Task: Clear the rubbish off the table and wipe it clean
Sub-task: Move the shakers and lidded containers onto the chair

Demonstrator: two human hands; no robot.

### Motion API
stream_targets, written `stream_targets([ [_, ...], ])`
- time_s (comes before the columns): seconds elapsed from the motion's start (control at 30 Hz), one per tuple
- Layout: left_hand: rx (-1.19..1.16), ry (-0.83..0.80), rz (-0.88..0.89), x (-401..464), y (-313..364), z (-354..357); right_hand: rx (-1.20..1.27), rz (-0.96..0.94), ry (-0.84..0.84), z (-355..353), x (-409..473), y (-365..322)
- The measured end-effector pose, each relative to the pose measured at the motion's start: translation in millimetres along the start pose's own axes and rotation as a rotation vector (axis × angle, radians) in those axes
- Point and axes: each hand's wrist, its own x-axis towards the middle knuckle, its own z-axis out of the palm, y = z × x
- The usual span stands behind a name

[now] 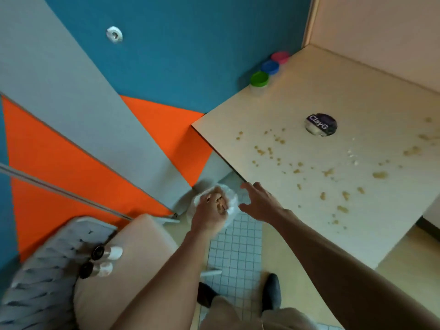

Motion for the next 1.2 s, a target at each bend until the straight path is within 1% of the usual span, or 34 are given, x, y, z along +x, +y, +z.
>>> stream_targets([
  [0.1, 0.056, -0.022, 0.056, 11, 33, 6, 0.011, 0.035, 0.03, -30, -9, 29],
  [0.27, 0.101, -0.012, 0.154, 26, 93, 2, 0.051, 0.068, 0.116, -83, -15, 73],
  [0.57, 0.184, 0.016, 0.265, 78, 162, -13, 0.076, 0.105, 0.223, -151, 16, 109],
  [0.83, 0.2, 0.078, 0.323, 180, 217, -43, 0.04, 0.096, 0.317, -227, 99, 119],
  [1.0, 0.195, 0.136, 0.294, 271, 248, -63, 0.032, 0.108, 0.346, -278, 184, 114],
  [1.2, 0.223, 0.212, 0.255, 371, 267, -75, 0.006, 0.109, 0.364, -329, 296, 107],
])
